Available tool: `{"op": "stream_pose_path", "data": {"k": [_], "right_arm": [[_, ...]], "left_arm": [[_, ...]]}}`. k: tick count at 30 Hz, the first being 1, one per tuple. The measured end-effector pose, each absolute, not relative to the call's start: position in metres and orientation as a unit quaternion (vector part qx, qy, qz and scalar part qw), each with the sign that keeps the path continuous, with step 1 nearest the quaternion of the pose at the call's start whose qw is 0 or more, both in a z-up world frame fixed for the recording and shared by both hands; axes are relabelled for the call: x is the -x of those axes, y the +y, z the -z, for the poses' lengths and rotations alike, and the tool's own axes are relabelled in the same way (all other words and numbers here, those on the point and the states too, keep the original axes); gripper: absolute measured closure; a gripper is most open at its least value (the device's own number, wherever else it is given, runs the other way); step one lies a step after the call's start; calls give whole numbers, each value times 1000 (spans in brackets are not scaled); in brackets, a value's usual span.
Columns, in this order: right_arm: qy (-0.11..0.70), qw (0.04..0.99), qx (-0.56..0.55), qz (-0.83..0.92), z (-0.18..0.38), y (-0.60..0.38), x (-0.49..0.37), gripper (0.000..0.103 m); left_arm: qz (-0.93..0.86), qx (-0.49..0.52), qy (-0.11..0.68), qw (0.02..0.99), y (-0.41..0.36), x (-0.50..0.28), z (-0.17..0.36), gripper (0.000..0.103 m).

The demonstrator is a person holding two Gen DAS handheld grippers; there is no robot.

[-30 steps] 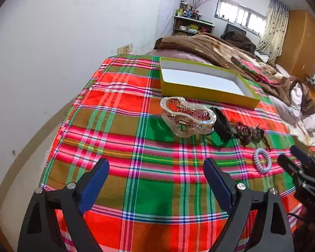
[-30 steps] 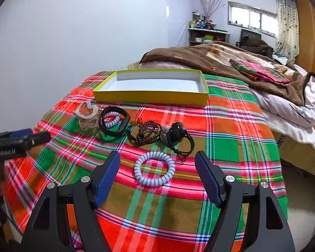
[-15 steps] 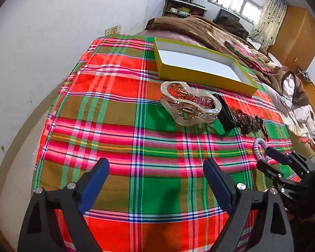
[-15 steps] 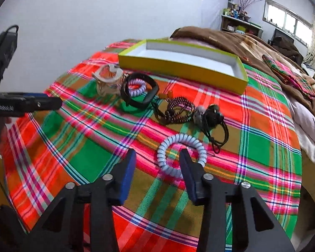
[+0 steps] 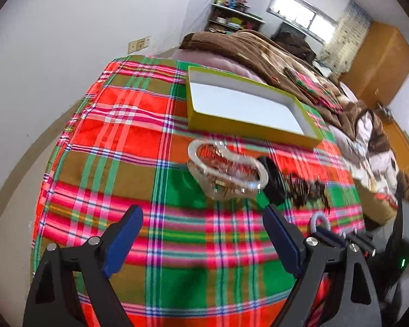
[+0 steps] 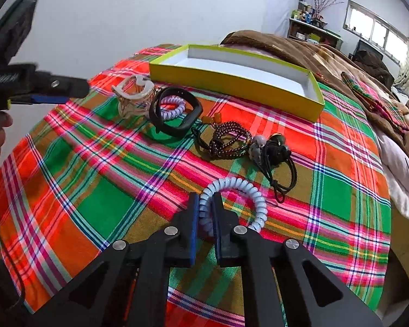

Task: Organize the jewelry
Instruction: 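Lower the right gripper onto the white coiled hair tie and close it, then lower the left gripper onto the clear claw hair clip and close it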

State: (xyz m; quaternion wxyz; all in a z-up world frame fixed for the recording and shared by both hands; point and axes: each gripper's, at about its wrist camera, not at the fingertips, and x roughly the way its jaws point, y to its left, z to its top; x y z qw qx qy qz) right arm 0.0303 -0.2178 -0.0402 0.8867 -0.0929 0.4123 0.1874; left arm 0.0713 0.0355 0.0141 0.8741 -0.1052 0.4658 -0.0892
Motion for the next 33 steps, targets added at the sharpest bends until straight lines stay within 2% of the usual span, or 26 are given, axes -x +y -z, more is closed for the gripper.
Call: {"op": "stream_pose_path", "data": {"k": [4, 14, 24, 33], "right_arm": [[404, 893, 76, -184, 35, -222, -33, 93], [382, 902, 51, -194, 22, -229, -38, 93], [368, 904, 36, -212, 15, -229, -45, 93], [367, 905, 29, -213, 17, -230, -47, 93]], "left_arm": [[82, 119, 469, 871, 28, -86, -15, 12], [33, 124, 505, 853, 16, -106, 3, 22], [-37, 70, 505, 859, 25, -111, 0, 22], [-16, 82, 530, 844, 7, -107, 15, 23]]}}
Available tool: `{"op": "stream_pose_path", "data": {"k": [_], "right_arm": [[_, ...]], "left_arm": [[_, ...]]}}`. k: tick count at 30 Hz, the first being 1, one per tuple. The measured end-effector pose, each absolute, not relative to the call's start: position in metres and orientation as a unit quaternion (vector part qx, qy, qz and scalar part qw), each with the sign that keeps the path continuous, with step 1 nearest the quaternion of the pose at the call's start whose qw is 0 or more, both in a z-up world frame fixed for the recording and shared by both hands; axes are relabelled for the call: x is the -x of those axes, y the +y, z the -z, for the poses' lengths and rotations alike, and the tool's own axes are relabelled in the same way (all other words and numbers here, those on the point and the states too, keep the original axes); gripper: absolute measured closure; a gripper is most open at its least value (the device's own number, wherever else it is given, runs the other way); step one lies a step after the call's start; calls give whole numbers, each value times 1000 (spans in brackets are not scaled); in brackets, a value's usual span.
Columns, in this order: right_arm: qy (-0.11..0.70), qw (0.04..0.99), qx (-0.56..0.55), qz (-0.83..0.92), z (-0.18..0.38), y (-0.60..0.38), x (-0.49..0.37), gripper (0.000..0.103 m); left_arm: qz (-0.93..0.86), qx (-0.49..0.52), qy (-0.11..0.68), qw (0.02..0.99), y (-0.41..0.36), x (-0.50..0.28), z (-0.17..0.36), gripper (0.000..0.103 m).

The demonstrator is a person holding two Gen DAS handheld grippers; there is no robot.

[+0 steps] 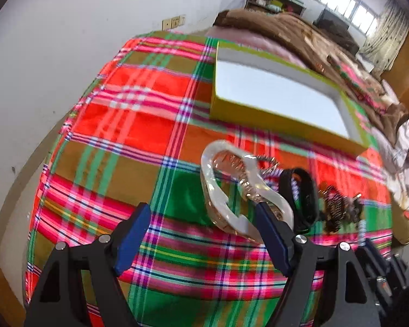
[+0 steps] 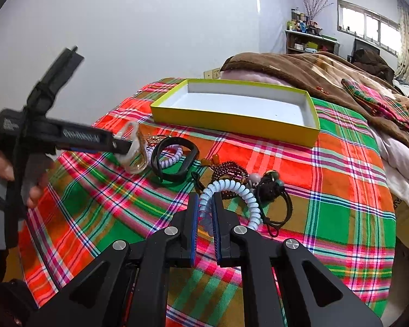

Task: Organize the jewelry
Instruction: 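Lower the left gripper onto the clear claw hair clip and close it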

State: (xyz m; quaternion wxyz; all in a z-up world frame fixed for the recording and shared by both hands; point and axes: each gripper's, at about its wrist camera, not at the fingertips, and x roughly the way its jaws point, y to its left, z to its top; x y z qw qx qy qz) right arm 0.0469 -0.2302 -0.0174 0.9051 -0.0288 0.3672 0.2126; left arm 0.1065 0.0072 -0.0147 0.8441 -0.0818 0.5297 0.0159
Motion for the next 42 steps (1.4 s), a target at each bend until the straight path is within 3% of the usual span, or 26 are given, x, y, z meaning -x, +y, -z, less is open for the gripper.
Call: {"op": "stream_pose_path", "data": {"k": [6, 9, 11, 15, 17, 21, 26, 29, 42], "right_arm": [[360, 907, 25, -215, 15, -231, -45, 93], [360, 907, 25, -217, 15, -230, -45, 93], [360, 907, 25, -217, 16, -229, -44, 93], [360, 908, 23, -214, 14, -227, -45, 93], [357, 910, 22, -211, 13, -226, -45, 93], [355, 911, 22, -207, 9, -224, -46, 93], [353, 914, 21, -200, 6, -223, -47, 93], [353, 915, 20, -197, 4, -223, -47, 93], [340, 923, 18, -179, -7, -224, -52, 93]], "left_arm": [[-25, 64, 538, 840, 2, -104, 25, 25], [-30, 50, 529, 847, 4, -103, 23, 34], [-25, 52, 530, 846, 6, -100, 24, 47], [-10, 41, 530, 847, 0, -99, 26, 58], [2, 41, 529, 848, -2, -101, 25, 69], [18, 41, 527, 849, -4, -102, 24, 80], [30, 47, 520, 852, -3, -101, 22, 81], [36, 41, 511, 858, -2, -98, 17, 90], [52, 41, 492, 868, 3, -98, 2, 90]]}}
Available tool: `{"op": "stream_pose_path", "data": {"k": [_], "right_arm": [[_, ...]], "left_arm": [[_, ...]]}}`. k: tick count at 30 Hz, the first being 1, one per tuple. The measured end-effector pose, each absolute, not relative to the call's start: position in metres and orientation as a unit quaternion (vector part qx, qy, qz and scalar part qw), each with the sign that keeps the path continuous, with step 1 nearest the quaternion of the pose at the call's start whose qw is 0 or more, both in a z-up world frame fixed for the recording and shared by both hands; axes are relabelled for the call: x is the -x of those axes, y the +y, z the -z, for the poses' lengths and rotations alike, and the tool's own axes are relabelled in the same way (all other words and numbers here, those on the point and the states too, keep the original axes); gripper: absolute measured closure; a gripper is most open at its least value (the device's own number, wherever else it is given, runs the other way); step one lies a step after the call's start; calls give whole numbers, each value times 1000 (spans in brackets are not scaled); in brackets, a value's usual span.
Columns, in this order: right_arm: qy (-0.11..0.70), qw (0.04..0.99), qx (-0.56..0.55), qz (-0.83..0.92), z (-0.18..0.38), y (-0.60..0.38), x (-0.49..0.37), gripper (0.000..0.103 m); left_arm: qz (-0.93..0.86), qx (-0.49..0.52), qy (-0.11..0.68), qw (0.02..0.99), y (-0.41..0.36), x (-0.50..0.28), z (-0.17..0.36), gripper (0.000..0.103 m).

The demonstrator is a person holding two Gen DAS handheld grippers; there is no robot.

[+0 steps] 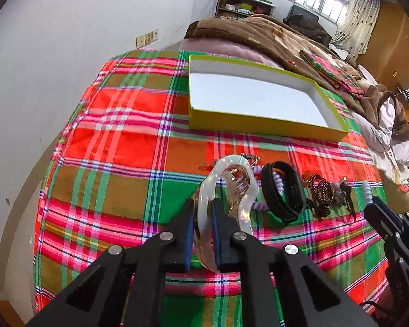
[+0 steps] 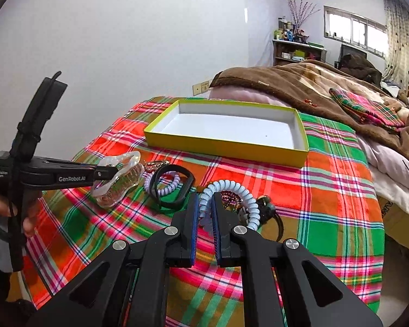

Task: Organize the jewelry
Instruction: 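Lower the left gripper onto the clear claw hair clip and close it, then carry the clear clip with the left gripper into the yellow box while the right carries the coiled tie there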

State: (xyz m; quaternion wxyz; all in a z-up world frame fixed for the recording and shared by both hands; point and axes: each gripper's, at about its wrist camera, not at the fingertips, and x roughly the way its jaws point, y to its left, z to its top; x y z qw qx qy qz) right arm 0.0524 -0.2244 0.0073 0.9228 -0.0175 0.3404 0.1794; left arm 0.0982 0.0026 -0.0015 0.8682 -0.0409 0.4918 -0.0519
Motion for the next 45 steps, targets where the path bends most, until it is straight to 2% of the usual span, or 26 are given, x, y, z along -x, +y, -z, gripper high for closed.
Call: {"op": "stream_pose_path", "data": {"k": [9, 22, 31, 45], "right_arm": [[324, 931, 16, -168, -28, -230, -72, 93], [327, 932, 37, -153, -45, -233, -154, 93], [364, 921, 46, -133, -26, -237, -225, 93], [415, 899, 72, -118, 10, -235, -290, 93]], "left_arm": [[73, 48, 470, 878, 0, -109, -23, 90], [92, 50, 440, 892, -3, -163, -50, 90], [97, 52, 444, 889, -9, -214, -38, 90], [87, 49, 474, 875, -17, -272, -6, 90]]}}
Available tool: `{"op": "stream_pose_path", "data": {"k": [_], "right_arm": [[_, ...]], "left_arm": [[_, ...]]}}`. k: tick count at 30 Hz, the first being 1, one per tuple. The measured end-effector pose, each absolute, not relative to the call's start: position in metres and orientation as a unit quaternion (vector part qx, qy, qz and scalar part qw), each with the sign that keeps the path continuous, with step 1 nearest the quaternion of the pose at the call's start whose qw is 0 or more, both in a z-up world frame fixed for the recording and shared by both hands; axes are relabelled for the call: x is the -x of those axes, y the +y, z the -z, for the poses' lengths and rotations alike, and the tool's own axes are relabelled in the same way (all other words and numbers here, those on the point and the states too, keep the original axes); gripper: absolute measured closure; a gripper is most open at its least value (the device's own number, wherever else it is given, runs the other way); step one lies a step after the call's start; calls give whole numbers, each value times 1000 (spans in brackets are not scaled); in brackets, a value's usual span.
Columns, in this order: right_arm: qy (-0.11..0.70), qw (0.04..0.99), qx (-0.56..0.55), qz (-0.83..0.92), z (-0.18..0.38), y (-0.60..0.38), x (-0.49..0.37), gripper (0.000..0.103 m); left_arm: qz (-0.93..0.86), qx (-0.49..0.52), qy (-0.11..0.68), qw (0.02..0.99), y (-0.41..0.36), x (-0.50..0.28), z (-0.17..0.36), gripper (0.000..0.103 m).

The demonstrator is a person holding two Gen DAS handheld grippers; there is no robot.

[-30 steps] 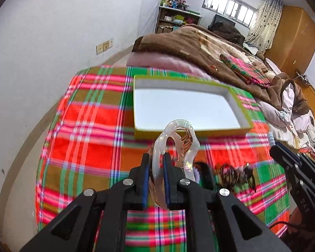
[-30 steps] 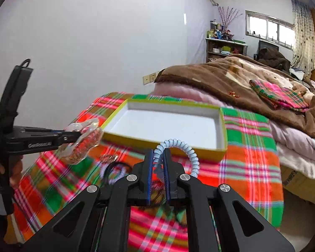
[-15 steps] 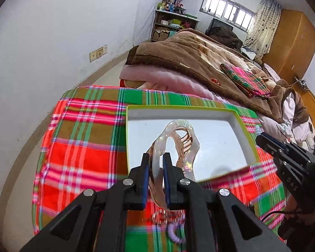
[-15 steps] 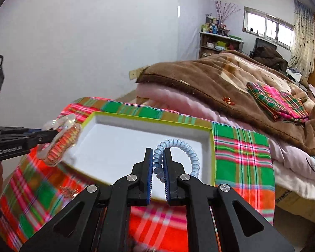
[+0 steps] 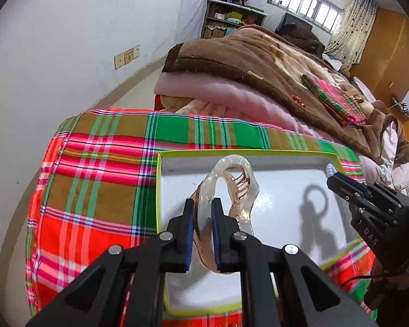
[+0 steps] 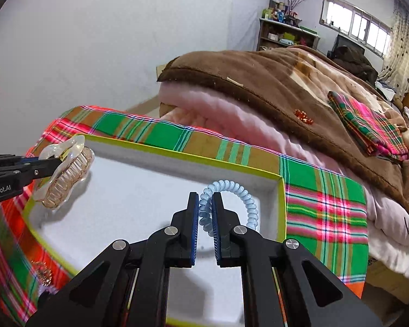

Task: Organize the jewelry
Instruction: 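Carry the clear clip with the left gripper into the yellow box while the right carries the coiled tie there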

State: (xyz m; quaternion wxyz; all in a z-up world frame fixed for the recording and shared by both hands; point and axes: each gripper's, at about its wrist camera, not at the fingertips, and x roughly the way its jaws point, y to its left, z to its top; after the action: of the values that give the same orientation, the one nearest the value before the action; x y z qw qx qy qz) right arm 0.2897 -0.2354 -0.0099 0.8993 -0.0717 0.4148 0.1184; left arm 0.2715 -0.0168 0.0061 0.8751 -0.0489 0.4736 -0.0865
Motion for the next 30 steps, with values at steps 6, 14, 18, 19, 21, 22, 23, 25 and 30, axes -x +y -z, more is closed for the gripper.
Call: {"op": "stream_pose_path", "data": {"k": [6, 14, 18, 19, 21, 22, 23, 25, 30], "right_arm": [[428, 893, 80, -113, 20, -232, -302, 93], [436, 889, 87, -112, 28, -227, -312, 93], [440, 887, 86, -113, 31, -227, -314, 93], [442, 886, 87, -113, 32, -226, -315, 93], [446, 883, 87, -114, 34, -226, -316, 93], [447, 883, 89, -113, 35, -226, -317, 93], [446, 884, 89, -112, 35, -226, -317, 93], [447, 883, 86, -113, 35, -227, -318, 93], [452, 881, 83, -113, 37, -227, -320, 93]], "left_arm": [[83, 43, 482, 871, -20, -279, 5, 90], [79, 33, 486, 870, -19, -282, 10, 90], [75, 32, 485, 870, -17, -282, 11, 90], [75, 32, 486, 870, -17, -282, 11, 90], [74, 34, 488, 869, -16, -283, 11, 90], [74, 32, 488, 869, -16, -282, 11, 90], [73, 31, 488, 869, -16, -283, 11, 90], [72, 30, 489, 869, -17, -283, 11, 89], [67, 29, 493, 867, -17, -284, 13, 82]]}}
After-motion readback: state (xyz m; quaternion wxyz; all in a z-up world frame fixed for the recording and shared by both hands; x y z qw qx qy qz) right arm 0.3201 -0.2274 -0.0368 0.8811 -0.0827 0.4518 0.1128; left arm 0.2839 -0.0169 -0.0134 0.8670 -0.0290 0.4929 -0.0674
